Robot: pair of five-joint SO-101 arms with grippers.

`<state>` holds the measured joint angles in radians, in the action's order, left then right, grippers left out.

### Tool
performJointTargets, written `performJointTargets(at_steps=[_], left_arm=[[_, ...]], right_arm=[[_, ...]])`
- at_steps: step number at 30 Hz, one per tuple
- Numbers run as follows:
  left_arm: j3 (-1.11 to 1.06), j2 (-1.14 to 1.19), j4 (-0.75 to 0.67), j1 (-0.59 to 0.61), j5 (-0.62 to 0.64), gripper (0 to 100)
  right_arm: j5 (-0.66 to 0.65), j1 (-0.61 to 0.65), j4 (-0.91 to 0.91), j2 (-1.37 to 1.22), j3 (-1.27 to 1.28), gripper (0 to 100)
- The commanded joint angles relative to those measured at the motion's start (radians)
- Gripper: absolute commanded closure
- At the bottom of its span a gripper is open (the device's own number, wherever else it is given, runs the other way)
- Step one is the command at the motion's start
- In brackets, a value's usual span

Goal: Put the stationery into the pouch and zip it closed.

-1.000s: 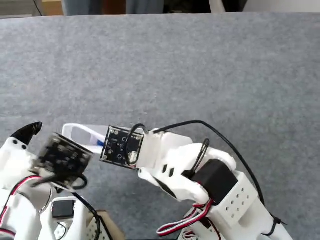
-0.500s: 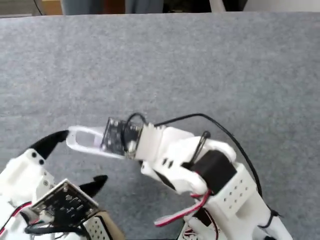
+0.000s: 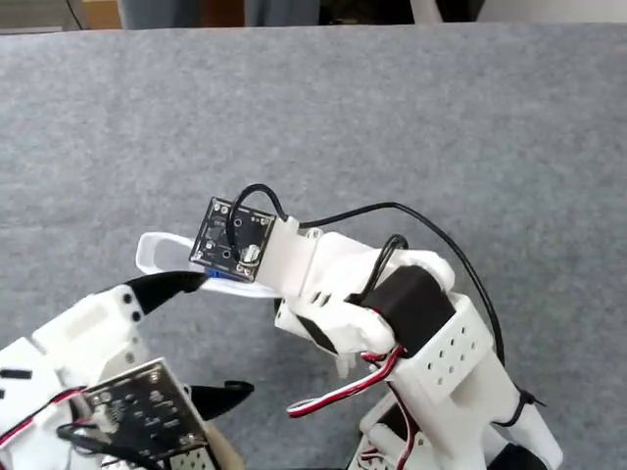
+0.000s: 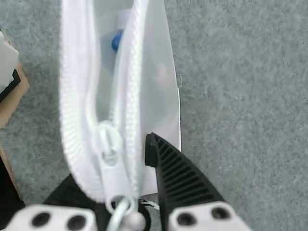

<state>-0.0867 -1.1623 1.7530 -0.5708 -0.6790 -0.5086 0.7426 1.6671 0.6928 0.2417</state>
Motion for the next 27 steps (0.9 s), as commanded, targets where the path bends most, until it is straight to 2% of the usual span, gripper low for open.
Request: performJointTargets(at_steps=[1, 8, 18, 27], left_arm=[[0.010, 0.034, -0.018, -0.036, -0.034, 58], [-0.082, 0.041, -0.163, -0.035, -0.058, 59], [-0.113, 0.038, -0.193, -0.033, -0.061, 59], [-0.283, 0.038, -0.284, 0.061, -0.058, 59]], right_arm=[[0.011, 0.002, 0.021, -0.004, -0.059, 98.6], [0.011, 0.041, 0.089, -0.002, -0.154, 98.6], [0.012, 0.114, 0.095, 0.097, -0.159, 98.6], [0.011, 0.161, 0.097, 0.134, -0.166, 98.6]])
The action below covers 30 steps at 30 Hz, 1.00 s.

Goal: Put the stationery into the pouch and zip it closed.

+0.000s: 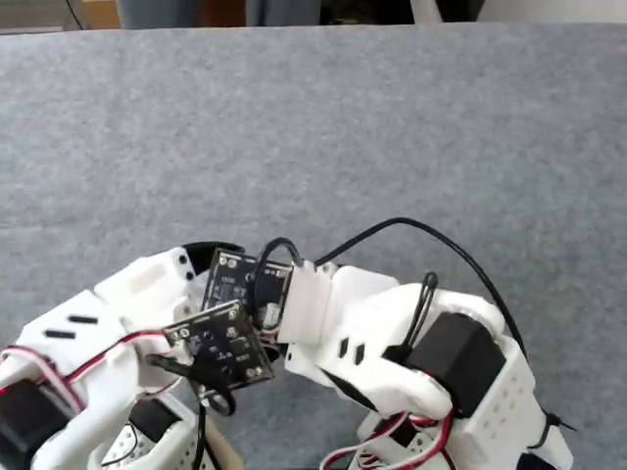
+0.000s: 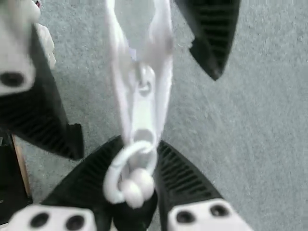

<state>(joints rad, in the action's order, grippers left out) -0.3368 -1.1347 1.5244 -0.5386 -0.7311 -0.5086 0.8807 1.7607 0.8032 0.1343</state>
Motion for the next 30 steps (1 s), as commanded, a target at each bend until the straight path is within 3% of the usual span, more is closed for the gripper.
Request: performJointTargets(at_steps=[1, 9, 16, 30], left_arm=[[-0.041, 0.011, -0.063, 0.033, -0.005, 59], [0.054, 0.017, -0.064, 0.033, 0.041, 61], [0.084, 0.017, -0.064, 0.028, 0.046, 97], [0.085, 0.009, -0.060, 0.035, 0.054, 97]], right_arm=[[0.008, 0.023, 0.003, 0.024, -0.059, 98.6], [0.003, 0.018, 0.002, 0.018, -0.051, 98.6], [0.003, 0.017, 0.000, 0.016, -0.050, 98.6], [0.003, 0.017, -0.002, 0.022, 0.024, 98.6]])
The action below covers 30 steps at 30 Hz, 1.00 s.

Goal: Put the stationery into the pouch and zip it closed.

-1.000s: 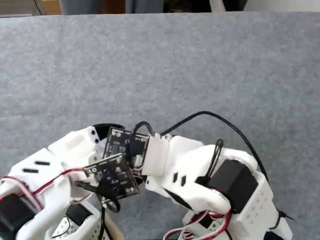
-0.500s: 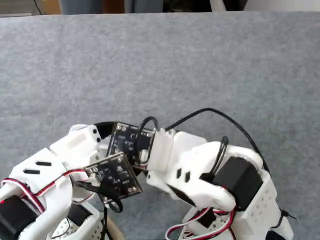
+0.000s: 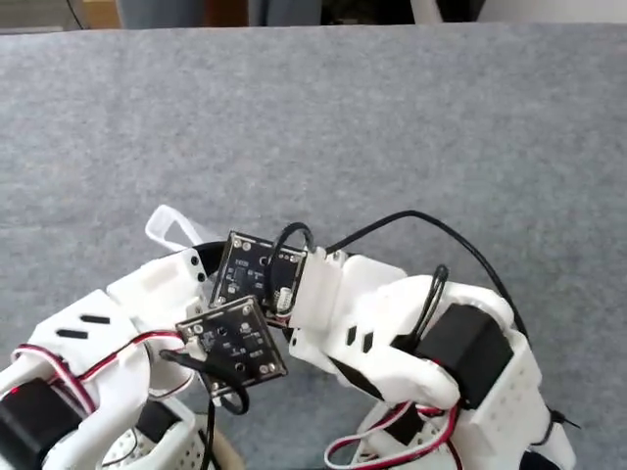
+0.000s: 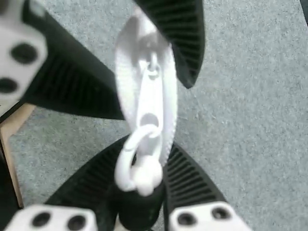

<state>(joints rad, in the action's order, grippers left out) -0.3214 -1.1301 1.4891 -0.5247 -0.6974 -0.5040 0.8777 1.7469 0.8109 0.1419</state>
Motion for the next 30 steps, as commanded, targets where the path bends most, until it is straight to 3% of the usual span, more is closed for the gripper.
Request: performJointTargets(at_steps=[1, 9, 16, 26, 30], left_arm=[[0.070, 0.005, -0.015, 0.021, 0.038, 97], [0.062, 0.012, 0.015, 0.114, 0.069, 97], [0.068, 0.014, 0.086, 0.142, 0.071, 97], [0.061, 0.015, 0.107, 0.252, 0.166, 97], [0.061, 0.020, 0.107, 0.326, 0.219, 97]], right_arm=[[-0.002, 0.018, 0.012, 0.015, 0.016, 98.6], [-0.002, -0.132, -0.020, 0.053, 0.015, 96.3], [0.000, -0.239, -0.080, 0.186, 0.019, 71.2], [0.000, -0.244, -0.081, 0.302, 0.016, 72.2], [0.003, -0.358, -0.127, 0.363, 0.016, 72.3]])
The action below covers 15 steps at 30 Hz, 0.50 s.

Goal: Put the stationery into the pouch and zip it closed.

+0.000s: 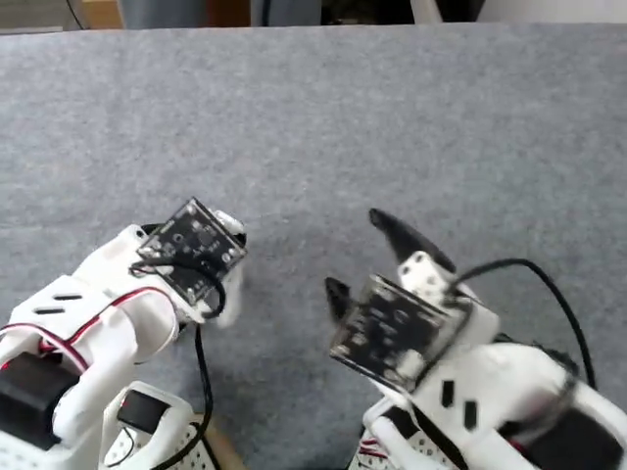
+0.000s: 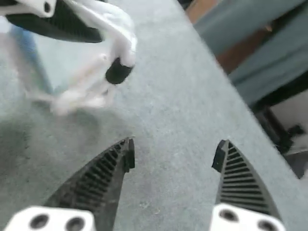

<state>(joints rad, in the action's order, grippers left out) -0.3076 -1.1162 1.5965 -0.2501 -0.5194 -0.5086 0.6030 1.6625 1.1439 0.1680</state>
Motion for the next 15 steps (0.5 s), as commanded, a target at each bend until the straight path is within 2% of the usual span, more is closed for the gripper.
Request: performJointTargets(at_steps=[1, 4, 7, 9, 12, 15], left_arm=[[0.048, 0.017, 0.000, 0.074, 0.066, 97], [0.070, 0.078, 0.000, 0.162, 0.161, 97], [0.148, 0.163, 0.035, 0.245, 0.296, 97], [0.228, 0.235, 0.086, 0.266, 0.390, 97], [0.363, 0.342, 0.166, 0.272, 0.572, 97], [0.429, 0.414, 0.166, 0.274, 0.772, 97]], right_arm=[[0.011, -0.126, -0.057, 0.045, -0.010, 72.3], [0.012, -0.244, -0.068, 0.077, -0.005, 72.3], [0.012, -0.304, -0.064, 0.091, 0.019, 72.3], [0.023, -0.318, -0.064, 0.094, 0.058, 72.3], [0.106, -0.319, -0.066, 0.087, 0.122, 72.4], [0.164, -0.316, -0.074, 0.087, 0.180, 72.4]])
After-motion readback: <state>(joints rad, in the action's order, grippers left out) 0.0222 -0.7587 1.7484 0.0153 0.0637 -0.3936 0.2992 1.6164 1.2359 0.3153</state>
